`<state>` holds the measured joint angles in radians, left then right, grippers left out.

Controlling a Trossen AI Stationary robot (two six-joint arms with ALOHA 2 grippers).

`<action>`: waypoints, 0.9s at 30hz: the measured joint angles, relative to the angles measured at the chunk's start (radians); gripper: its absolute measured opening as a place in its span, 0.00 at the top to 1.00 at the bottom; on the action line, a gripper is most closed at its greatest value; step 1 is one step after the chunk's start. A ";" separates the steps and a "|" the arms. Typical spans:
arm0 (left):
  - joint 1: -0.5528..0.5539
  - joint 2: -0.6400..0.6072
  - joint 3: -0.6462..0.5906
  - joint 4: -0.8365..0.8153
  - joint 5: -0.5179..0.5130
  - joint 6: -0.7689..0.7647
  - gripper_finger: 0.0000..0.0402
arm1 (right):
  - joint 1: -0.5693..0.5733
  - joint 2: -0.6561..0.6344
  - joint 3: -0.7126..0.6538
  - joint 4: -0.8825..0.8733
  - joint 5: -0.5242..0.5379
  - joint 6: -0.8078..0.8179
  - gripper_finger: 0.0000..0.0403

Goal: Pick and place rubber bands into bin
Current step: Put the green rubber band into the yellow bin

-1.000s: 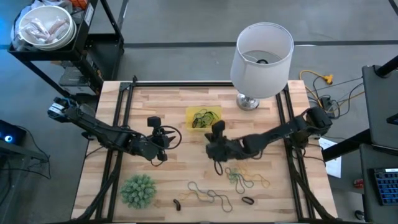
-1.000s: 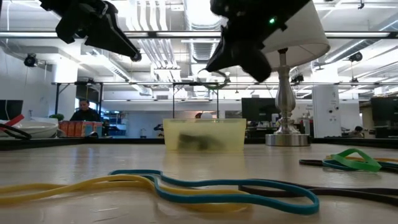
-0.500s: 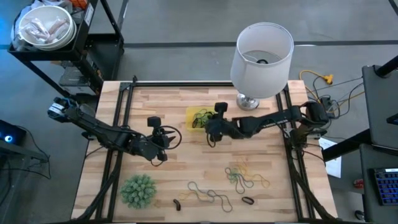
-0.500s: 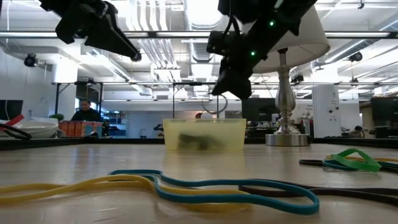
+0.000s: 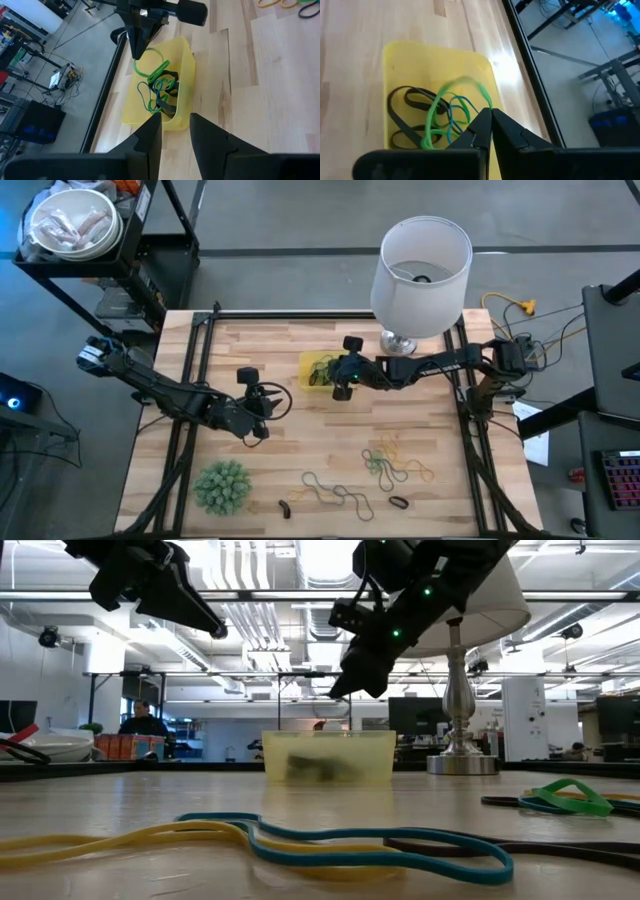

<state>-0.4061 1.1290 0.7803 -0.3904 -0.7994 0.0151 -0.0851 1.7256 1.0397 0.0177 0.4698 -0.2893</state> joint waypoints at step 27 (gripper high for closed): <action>0.000 0.009 -0.002 0.006 0.078 -0.011 0.79 | 0.005 -0.001 -0.002 -0.037 -0.009 0.007 0.77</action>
<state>-0.4061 1.1378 0.7784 -0.3843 -0.7215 0.0037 -0.0804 1.7250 1.0377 -0.0191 0.4603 -0.2824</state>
